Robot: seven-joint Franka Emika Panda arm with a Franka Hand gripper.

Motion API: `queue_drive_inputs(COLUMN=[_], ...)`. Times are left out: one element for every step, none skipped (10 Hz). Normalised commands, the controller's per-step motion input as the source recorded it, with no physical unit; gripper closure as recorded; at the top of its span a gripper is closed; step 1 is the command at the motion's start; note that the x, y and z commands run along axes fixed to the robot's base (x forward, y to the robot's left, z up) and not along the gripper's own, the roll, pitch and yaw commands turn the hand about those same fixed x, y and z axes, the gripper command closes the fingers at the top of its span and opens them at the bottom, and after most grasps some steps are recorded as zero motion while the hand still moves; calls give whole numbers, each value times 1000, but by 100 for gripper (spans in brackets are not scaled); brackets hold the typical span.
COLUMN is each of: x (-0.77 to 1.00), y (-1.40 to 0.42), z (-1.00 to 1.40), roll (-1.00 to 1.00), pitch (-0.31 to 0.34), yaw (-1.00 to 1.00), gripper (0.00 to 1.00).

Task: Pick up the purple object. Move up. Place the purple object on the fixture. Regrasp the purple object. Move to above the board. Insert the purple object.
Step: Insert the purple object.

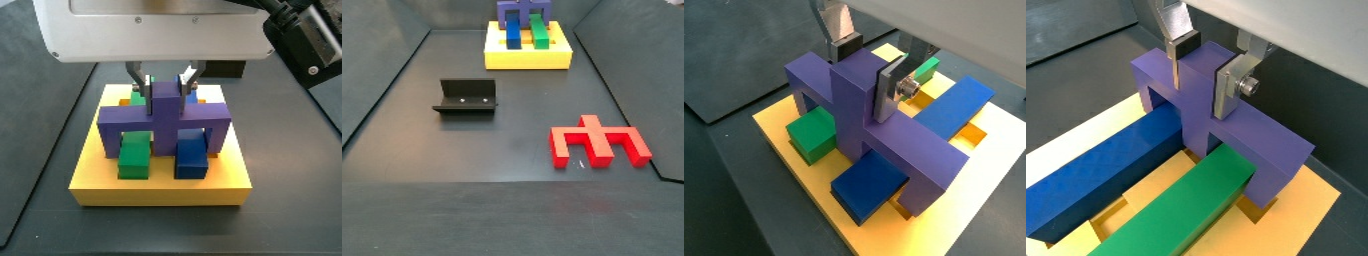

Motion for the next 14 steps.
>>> queue_drive_inputs(x=[0,6,0,-20,-31,0,0,0,-49,-103,0,0,-131,-14], y=[0,0,0,0,-63,-154,-123,-117,0,0,111,114,83,34], z=[-114,-131,-186,-203,-209,-249,-331,-186,-209,-229,-214,-34,-3,0], roll=[83,101,140,97,1,-34,-114,-191,-143,-80,0,0,0,0], pitch=[0,0,0,0,-19,-83,-127,-86,-84,-77,-4,0,0,0], yaw=[-11,-49,-146,-97,-29,-14,0,0,0,0,-26,-71,-3,-3], gripper=[100,100,100,100,100,100,100,100,100,100,100,100,100,100])
